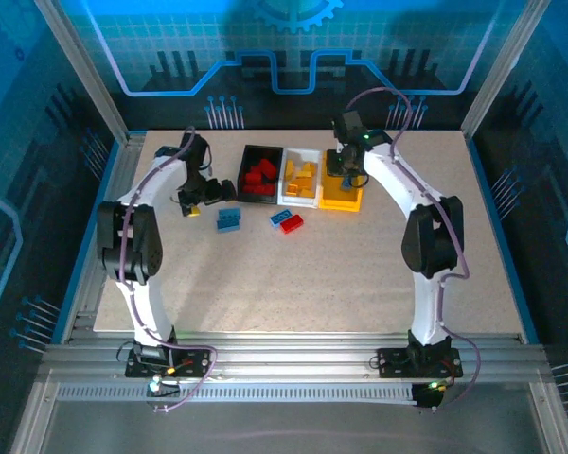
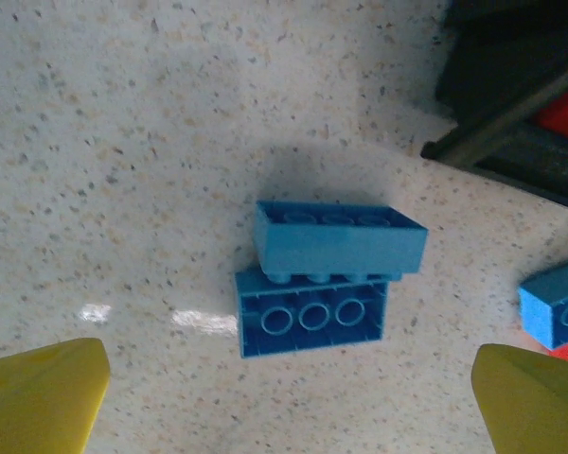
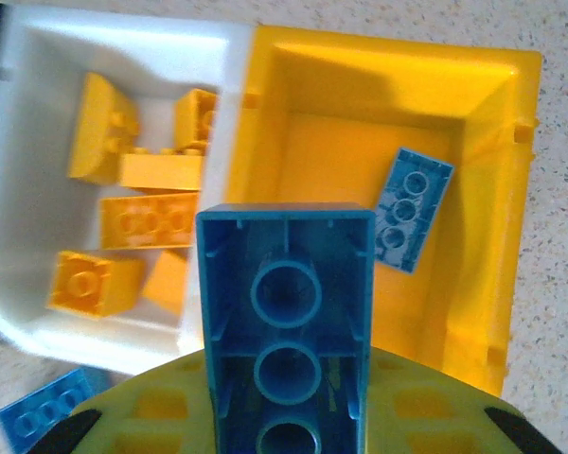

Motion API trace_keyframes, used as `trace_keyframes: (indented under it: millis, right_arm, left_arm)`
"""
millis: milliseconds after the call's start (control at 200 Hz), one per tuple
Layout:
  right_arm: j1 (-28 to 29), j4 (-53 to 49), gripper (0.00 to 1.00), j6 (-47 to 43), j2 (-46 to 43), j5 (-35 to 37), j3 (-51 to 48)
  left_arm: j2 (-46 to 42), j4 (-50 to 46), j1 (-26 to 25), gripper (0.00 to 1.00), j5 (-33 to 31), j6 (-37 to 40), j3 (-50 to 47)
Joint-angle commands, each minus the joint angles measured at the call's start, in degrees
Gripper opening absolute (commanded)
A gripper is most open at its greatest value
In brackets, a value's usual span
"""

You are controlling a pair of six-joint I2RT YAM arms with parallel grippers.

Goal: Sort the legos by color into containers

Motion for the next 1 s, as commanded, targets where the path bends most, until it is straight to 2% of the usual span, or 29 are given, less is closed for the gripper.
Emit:
trace_keyframes:
  millis: [0,75,225,350,635,845,996]
  right_arm:
    - [-1.7,-0.1,0.28,-0.7,4.4,-0.4,2.9]
    - [-2.7,-0.5,0.35,-0.4,6.6,-1.0,4.6]
    - [-2.5,-1.0,0.55,-0.1,6.8,-1.5,5.3]
    - [-2.0,-0.9,0.63,-0.3,4.4,-1.7,3.3]
    - [2.7,0.7,0.66,-0.7,-5.3,-1.6,-7.8]
    - [3.9,1.2,0.67,0.1,-9.7,-1.9,-12.3]
    - [6.5,1.1,0.67,-0.8,-10.5,-1.9,-12.3]
  left_arm:
    - [2.7,-4.6,-1.3,0.99,-3.7,5.2,3.7]
    - [4.7,-5.4,-2.4,0.99,-4.9,7.0,5.3]
    - [8.0,-5.7,-3.8,0.98,-6.5,8.0,7.2]
    - [10.6,-5.4,-4.5,0.98,-7.1,8.0,9.3]
    - [17.2,-5.4,-5.5,0.98,-7.7,5.4,15.6]
    - [18.9,-5.9,-7.1,0.88,-8.5,2.4,15.6]
    - [18.4,-5.2,-7.1,0.74,-8.5,1.1,13.1]
